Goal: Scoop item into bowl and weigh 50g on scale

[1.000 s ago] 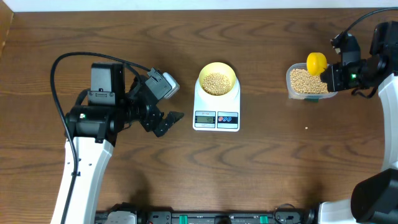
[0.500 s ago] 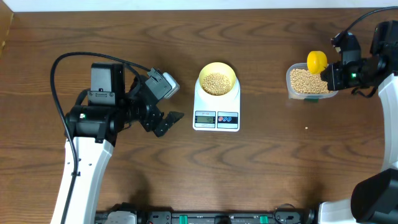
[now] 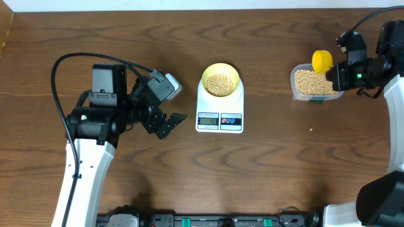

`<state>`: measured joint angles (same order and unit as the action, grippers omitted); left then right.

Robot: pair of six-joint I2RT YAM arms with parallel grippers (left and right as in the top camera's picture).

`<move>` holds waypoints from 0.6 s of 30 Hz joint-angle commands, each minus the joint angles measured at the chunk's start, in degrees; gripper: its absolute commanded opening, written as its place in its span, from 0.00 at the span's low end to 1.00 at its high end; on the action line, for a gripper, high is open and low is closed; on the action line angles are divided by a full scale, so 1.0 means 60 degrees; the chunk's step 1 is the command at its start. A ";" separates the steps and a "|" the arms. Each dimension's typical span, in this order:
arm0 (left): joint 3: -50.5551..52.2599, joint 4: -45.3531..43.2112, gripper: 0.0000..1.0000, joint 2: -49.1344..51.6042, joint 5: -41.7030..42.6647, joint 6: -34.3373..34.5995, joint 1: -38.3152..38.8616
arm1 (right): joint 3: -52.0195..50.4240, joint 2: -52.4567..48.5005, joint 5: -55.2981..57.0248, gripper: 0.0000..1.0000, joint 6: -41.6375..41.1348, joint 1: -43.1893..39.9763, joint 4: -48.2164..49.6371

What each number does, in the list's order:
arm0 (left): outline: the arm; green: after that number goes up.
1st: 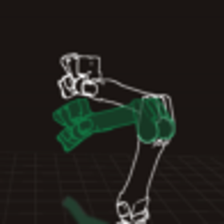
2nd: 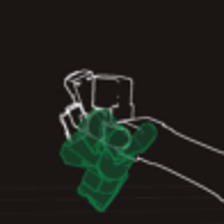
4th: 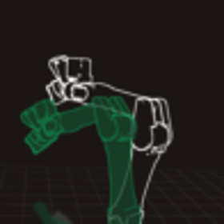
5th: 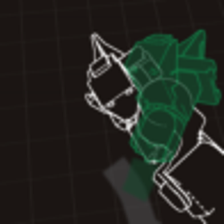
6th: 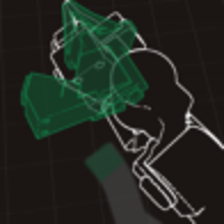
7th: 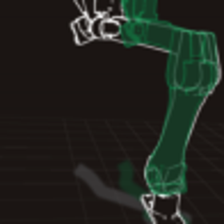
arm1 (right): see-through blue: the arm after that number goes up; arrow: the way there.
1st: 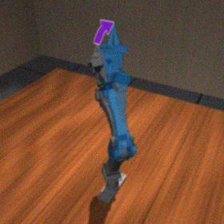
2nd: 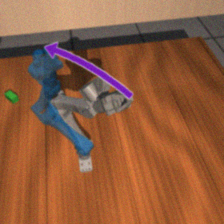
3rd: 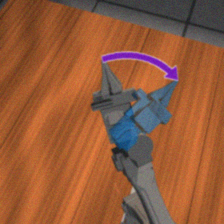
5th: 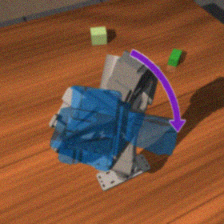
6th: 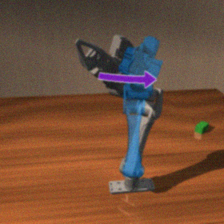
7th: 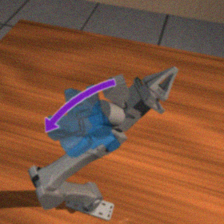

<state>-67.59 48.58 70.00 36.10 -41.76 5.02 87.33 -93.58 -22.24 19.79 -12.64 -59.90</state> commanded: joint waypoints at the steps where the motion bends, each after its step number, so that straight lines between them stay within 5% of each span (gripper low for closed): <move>1: -0.0142 0.0000 0.99 0.0000 0.0084 0.0113 -0.0040 | 0.0168 0.0222 -0.0033 0.01 -0.0004 -0.0025 0.0219; 18: -0.0142 0.0000 0.99 0.0000 0.0084 0.0117 -0.0040 | 0.1198 0.0222 0.0721 0.01 -0.0882 -0.0018 0.0211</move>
<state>-67.59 48.58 70.00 36.10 -41.76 5.02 92.25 -93.58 -20.14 15.14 -12.64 -58.50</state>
